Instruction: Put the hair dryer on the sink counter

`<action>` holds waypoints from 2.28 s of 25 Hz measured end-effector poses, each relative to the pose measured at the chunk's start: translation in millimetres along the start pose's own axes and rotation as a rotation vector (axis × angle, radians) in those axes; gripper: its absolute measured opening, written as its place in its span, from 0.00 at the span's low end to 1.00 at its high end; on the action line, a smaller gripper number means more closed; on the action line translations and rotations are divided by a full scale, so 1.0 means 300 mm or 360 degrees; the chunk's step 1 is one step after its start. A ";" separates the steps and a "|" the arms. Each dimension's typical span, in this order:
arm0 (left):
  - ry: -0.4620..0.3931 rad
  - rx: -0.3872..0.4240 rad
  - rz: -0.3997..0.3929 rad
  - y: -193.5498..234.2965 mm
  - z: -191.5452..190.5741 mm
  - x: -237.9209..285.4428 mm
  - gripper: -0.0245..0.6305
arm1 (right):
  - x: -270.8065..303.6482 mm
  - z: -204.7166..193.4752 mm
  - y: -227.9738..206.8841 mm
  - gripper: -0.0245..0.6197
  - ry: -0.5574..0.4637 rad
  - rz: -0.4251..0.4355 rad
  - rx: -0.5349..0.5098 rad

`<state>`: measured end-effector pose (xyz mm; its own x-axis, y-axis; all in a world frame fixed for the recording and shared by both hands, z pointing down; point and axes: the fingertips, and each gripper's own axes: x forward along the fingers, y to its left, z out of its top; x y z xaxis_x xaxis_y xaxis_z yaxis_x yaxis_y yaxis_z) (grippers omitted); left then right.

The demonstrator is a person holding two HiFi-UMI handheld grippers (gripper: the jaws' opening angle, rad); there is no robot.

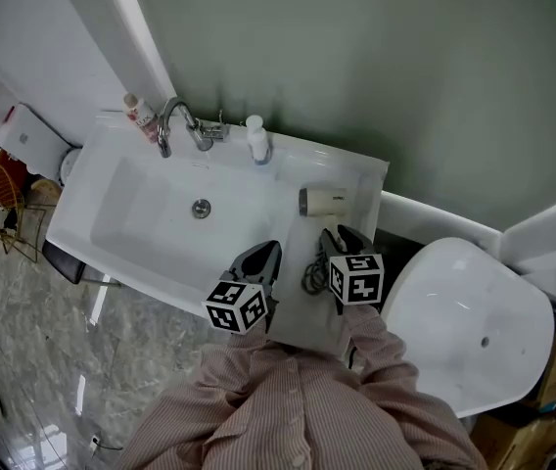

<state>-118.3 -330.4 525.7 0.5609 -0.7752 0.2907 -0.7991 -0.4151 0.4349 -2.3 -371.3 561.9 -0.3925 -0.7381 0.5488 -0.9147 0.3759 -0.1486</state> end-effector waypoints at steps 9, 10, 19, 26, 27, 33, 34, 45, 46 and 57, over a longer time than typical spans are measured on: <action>-0.0059 0.0132 -0.0066 -0.095 0.038 -0.075 0.03 | -0.135 0.031 0.053 0.07 -0.0120 0.0080 -0.0041; -0.0069 0.0142 -0.0070 -0.103 0.045 -0.083 0.03 | -0.150 0.037 0.056 0.05 -0.0136 0.0092 -0.0040; -0.0186 0.0245 -0.0085 -0.150 0.134 -0.154 0.03 | -0.281 0.146 0.091 0.05 -0.0386 0.0233 0.0083; -0.0313 0.0283 -0.0079 -0.174 0.223 -0.224 0.03 | -0.386 0.227 0.100 0.05 -0.0598 0.0308 0.0180; -0.0326 0.0287 -0.0078 -0.176 0.231 -0.229 0.03 | -0.396 0.236 0.096 0.05 -0.0621 0.0308 0.0187; -0.0387 0.0328 -0.0063 -0.185 0.263 -0.260 0.03 | -0.466 0.286 0.073 0.05 -0.0767 0.0305 0.0218; -0.0394 0.0333 -0.0058 -0.185 0.266 -0.266 0.03 | -0.475 0.292 0.071 0.05 -0.0788 0.0306 0.0224; -0.0465 0.0407 0.0008 -0.183 0.294 -0.308 0.03 | -0.533 0.316 0.040 0.05 -0.0896 0.0314 0.0230; -0.0468 0.0417 0.0011 -0.185 0.295 -0.310 0.03 | -0.536 0.316 0.039 0.05 -0.0895 0.0312 0.0223; -0.0475 0.0422 0.0043 -0.185 0.297 -0.317 0.03 | -0.543 0.310 0.035 0.05 -0.0885 0.0319 0.0209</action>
<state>-146.7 -275.9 398.1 0.4825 -0.8756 0.0218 -0.8628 -0.4709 0.1838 43.2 -299.3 394.3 -0.5179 -0.8554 -0.0073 -0.8079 0.4920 -0.3243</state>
